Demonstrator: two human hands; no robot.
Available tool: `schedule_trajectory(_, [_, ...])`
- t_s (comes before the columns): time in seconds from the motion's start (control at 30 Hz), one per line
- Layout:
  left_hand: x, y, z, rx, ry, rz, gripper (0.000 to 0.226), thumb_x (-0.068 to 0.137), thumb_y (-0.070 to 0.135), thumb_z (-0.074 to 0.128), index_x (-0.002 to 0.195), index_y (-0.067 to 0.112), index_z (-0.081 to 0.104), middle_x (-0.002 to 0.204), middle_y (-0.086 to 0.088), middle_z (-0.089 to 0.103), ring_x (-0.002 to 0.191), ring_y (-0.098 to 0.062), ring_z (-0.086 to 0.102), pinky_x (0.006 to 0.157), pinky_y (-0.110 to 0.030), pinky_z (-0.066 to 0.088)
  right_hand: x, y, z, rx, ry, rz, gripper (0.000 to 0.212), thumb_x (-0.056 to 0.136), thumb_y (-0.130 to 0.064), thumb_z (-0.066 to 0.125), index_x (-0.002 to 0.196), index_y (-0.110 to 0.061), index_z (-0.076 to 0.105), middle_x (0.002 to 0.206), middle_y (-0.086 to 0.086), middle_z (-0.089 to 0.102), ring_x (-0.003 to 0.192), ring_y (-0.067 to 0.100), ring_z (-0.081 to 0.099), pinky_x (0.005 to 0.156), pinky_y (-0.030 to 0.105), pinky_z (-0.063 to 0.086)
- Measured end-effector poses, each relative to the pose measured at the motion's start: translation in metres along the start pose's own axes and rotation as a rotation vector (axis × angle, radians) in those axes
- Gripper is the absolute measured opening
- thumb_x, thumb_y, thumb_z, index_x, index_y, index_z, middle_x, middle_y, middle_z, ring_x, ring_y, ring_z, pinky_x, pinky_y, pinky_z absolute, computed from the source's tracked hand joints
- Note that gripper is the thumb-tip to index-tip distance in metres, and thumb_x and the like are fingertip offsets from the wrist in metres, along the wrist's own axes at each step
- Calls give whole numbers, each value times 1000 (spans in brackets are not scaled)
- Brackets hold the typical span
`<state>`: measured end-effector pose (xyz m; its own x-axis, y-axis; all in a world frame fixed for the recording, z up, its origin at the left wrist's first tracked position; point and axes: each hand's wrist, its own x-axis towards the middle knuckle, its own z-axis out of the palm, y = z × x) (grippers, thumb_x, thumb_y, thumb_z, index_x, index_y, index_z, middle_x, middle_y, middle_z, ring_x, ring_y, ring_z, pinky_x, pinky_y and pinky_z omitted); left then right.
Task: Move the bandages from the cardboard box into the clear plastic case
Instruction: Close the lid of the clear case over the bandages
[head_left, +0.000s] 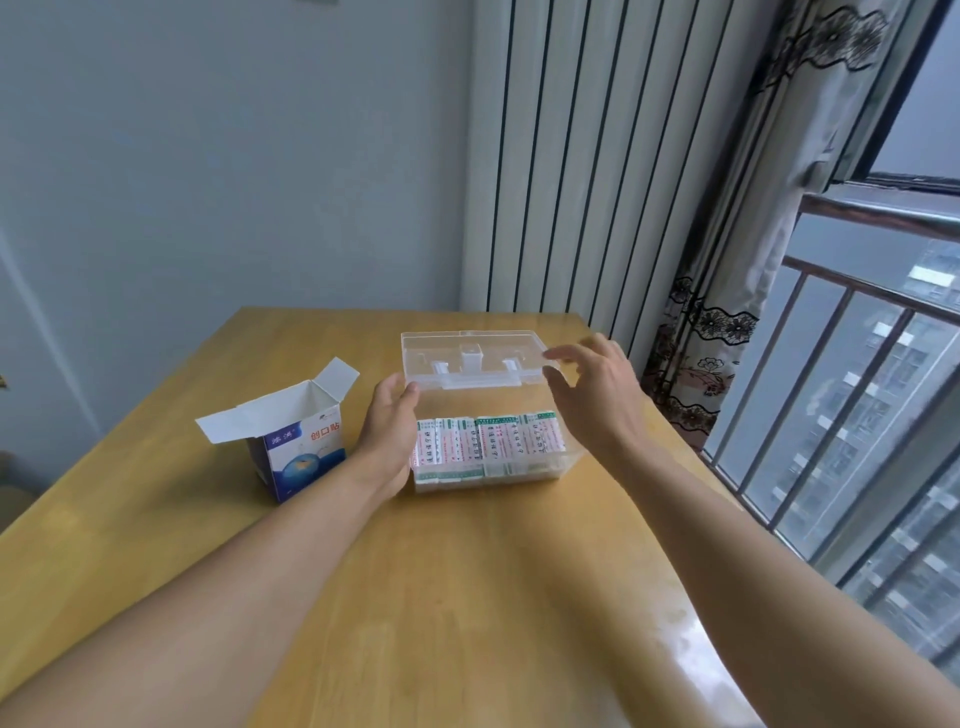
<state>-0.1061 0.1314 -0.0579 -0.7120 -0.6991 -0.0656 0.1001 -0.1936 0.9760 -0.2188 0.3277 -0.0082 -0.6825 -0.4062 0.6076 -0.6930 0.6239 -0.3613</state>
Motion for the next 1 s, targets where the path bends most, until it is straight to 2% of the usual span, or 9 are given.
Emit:
schedule_trajectory(0.1, [-1, -7, 3, 27, 46, 39, 43, 108, 30, 44, 151, 26, 38, 146, -4, 55, 134, -24, 51, 109, -48, 46, -1, -21, 3, -83, -267, -129, 24, 103, -29, 54, 120, -31, 72, 106, -10, 75, 77, 6, 66, 59, 25, 54])
schedule_trajectory(0.23, [-1, -15, 5, 56, 87, 106, 45, 108, 34, 43, 153, 27, 36, 150, -3, 52, 138, -21, 46, 110, -40, 41, -2, -28, 19, -229, -443, -161, 29, 104, -28, 49, 121, -36, 71, 114, -12, 74, 91, 14, 65, 48, 22, 37])
schedule_trajectory(0.3, [-1, -19, 6, 62, 86, 126, 46, 108, 35, 42, 153, 27, 35, 152, -3, 50, 139, -19, 44, 106, -34, 38, -1, -29, 24, -210, -495, -139, 28, 104, -28, 51, 119, -35, 73, 113, -13, 74, 87, 12, 65, 50, 23, 44])
schedule_trajectory(0.37, [-1, -22, 5, 73, 86, 140, 46, 108, 36, 42, 153, 27, 35, 152, -3, 50, 139, -17, 44, 102, -30, 35, 1, -31, 30, -169, -518, -142, 27, 104, -29, 51, 119, -35, 73, 114, -12, 74, 91, 13, 68, 63, 28, 56])
schedule_trajectory(0.43, [-1, -24, 5, 83, 89, 154, 46, 108, 37, 41, 152, 27, 36, 152, -3, 50, 136, -14, 46, 100, -28, 33, 1, -36, 33, -112, -557, -152, 27, 104, -32, 52, 122, -35, 71, 116, -12, 74, 99, 13, 69, 76, 32, 58])
schedule_trajectory(0.5, [-2, -24, 5, 91, 92, 171, 45, 108, 38, 41, 152, 27, 36, 150, -4, 52, 129, -11, 48, 98, -27, 34, -1, -42, 38, -87, -587, -174, 28, 104, -34, 51, 127, -37, 68, 117, -11, 74, 104, 14, 68, 82, 33, 57])
schedule_trajectory(0.73, [-8, -24, 5, 135, 105, 219, 44, 109, 34, 40, 152, 24, 38, 147, 1, 52, 120, -5, 49, 92, -20, 35, -4, -56, 50, -115, -595, -211, 31, 106, -37, 46, 129, -41, 65, 117, -5, 73, 102, 19, 66, 80, 35, 56])
schedule_trajectory(0.87, [-8, -24, 5, 138, 112, 220, 43, 109, 35, 40, 151, 25, 38, 147, -1, 54, 117, -5, 50, 83, -15, 38, -5, -56, 51, -117, -578, -222, 31, 106, -38, 46, 131, -41, 64, 114, -4, 74, 100, 19, 65, 71, 31, 51])
schedule_trajectory(1.0, [-9, -23, 5, 160, 123, 211, 43, 109, 37, 40, 151, 26, 39, 147, -1, 54, 118, -7, 50, 94, -25, 38, -6, -57, 46, -139, -567, -227, 34, 106, -37, 46, 137, -36, 60, 116, -4, 74, 108, 19, 66, 75, 31, 49])
